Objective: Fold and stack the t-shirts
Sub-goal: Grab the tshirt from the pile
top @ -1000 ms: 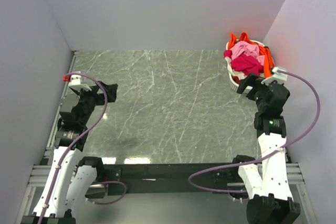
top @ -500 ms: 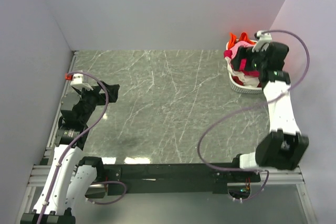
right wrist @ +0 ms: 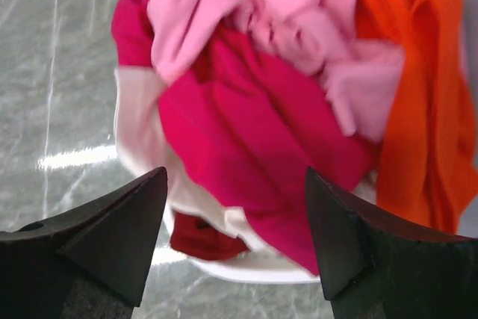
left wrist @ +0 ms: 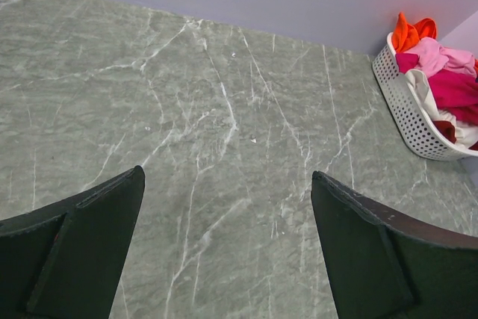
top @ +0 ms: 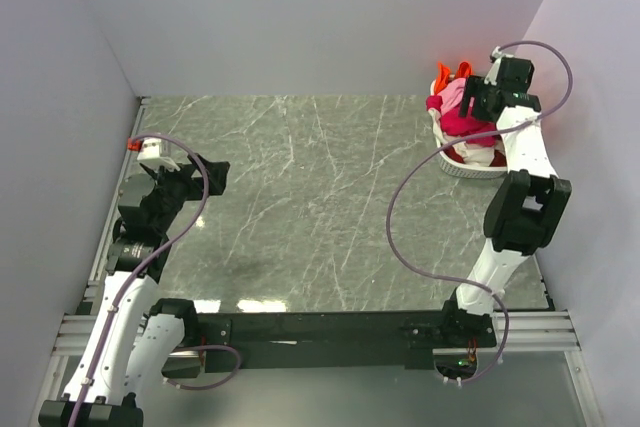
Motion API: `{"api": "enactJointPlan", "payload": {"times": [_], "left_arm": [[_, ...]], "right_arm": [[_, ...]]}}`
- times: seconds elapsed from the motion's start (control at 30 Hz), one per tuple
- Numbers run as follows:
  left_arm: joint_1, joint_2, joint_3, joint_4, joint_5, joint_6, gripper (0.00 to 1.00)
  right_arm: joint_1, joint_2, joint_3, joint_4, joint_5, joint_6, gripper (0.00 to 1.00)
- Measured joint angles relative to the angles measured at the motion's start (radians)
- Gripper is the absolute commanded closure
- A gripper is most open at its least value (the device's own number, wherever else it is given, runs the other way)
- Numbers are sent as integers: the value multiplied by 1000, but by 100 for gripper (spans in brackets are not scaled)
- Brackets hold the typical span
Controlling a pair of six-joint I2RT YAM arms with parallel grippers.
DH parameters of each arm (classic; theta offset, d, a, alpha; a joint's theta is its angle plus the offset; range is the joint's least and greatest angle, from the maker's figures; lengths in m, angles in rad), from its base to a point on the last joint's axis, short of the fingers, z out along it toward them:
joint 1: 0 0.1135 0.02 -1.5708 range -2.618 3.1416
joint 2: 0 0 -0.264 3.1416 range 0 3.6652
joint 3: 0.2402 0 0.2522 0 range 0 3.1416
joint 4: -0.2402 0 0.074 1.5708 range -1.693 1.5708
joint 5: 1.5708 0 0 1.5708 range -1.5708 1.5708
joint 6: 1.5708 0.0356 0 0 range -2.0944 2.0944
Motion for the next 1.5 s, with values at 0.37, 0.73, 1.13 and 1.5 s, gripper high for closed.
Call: {"api": "enactJointPlan", "payload": {"times": [0.37,0.73,1.13,1.5], "left_arm": [[0,6,0,0,2,2,1],[1,42,0,-1,2,3,1],[2,45,0,-1,2,3,1],[6,38,0,-1,3,3,0]], "right_arm": [[-2,309,450,-2,84,13,30],[-2,466,549,-20,129,3,61],[2,341,321,84,126,-3,100],[40,-97,-22,235,135,-28,100]]}}
